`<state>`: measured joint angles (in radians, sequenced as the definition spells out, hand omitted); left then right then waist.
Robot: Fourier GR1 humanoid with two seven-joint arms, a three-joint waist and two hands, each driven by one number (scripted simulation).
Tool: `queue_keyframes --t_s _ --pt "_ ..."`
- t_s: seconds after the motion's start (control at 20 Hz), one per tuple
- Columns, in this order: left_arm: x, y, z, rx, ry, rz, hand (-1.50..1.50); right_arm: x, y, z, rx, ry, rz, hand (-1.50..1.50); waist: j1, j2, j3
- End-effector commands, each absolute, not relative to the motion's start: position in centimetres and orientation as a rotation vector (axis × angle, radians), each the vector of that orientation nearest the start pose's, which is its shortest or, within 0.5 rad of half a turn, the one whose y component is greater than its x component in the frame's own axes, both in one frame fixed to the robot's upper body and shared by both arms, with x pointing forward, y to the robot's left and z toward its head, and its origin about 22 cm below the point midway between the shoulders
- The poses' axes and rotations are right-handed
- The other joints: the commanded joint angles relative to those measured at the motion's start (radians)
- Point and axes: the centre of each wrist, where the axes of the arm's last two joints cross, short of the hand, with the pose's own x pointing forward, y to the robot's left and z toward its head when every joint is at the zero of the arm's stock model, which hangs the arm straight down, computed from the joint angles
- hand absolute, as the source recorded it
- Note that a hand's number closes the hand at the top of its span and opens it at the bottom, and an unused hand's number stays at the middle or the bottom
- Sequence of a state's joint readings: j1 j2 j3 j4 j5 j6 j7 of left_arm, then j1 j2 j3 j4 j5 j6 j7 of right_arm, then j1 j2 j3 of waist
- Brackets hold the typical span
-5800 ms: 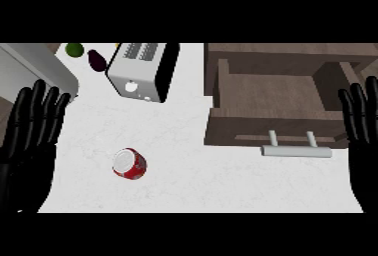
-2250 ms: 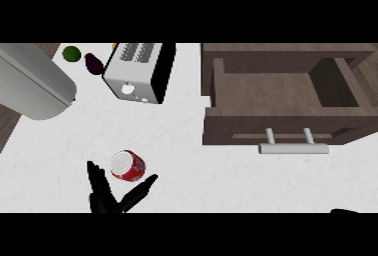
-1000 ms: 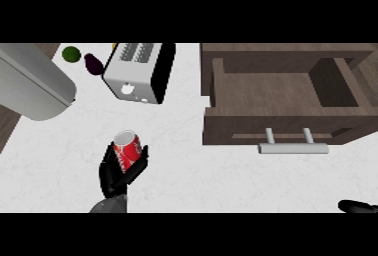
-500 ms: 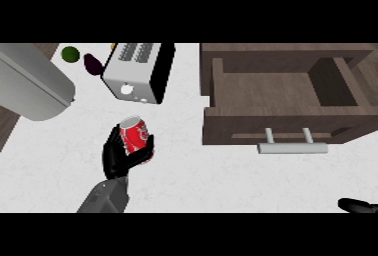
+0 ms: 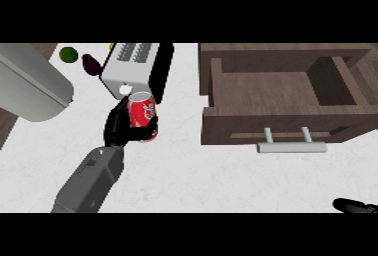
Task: Pick up the can, place it into the drawer and close the drawer
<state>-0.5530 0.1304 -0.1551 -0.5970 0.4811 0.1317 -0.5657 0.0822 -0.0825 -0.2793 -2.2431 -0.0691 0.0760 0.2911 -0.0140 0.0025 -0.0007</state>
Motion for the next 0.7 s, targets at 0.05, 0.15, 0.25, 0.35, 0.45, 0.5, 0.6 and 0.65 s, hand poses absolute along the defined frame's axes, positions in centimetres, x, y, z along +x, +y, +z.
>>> queue_keyframes --t_s 0.05,0.15,0.25,0.35,0.45,0.5,0.6,0.65 --pt "36.7 17.7 -3.6 -0.131 -1.623 0.038 1.50 16.7 -30.3 14.5 -0.267 -1.882 -0.058 -1.50 0.004 -0.003 0.001" --pt "37.4 16.5 -1.4 -0.122 -1.669 0.004 1.50 17.4 -30.6 16.3 -0.294 -1.843 -0.036 -1.50 0.011 -0.004 0.001" --pt "38.6 17.6 0.9 -0.110 -1.692 -0.027 1.50 17.2 -29.9 15.6 -0.289 -1.878 -0.064 -1.50 0.011 -0.005 0.001" --pt "38.9 15.4 2.9 -0.143 -1.696 -0.046 1.50 16.8 -30.2 15.7 -0.289 -1.863 -0.058 -1.50 0.016 -0.009 0.002" --pt "39.3 13.4 4.1 -0.158 -1.689 -0.071 1.50 18.0 -30.4 14.1 -0.287 -1.866 -0.049 -1.50 0.015 -0.007 0.002" --pt "39.3 12.6 4.9 -0.169 -1.685 -0.071 1.50 16.3 -29.8 14.5 -0.282 -1.853 -0.064 -1.50 0.006 -0.014 0.002" --pt "39.9 12.8 6.5 -0.178 -1.708 -0.052 1.50 17.0 -30.5 14.6 -0.283 -1.872 -0.042 -1.50 0.004 -0.012 0.003" --pt "40.4 11.9 7.8 -0.192 -1.694 -0.076 1.50 17.6 -29.8 14.8 -0.282 -1.880 -0.046 -1.50 0.005 -0.007 0.002"
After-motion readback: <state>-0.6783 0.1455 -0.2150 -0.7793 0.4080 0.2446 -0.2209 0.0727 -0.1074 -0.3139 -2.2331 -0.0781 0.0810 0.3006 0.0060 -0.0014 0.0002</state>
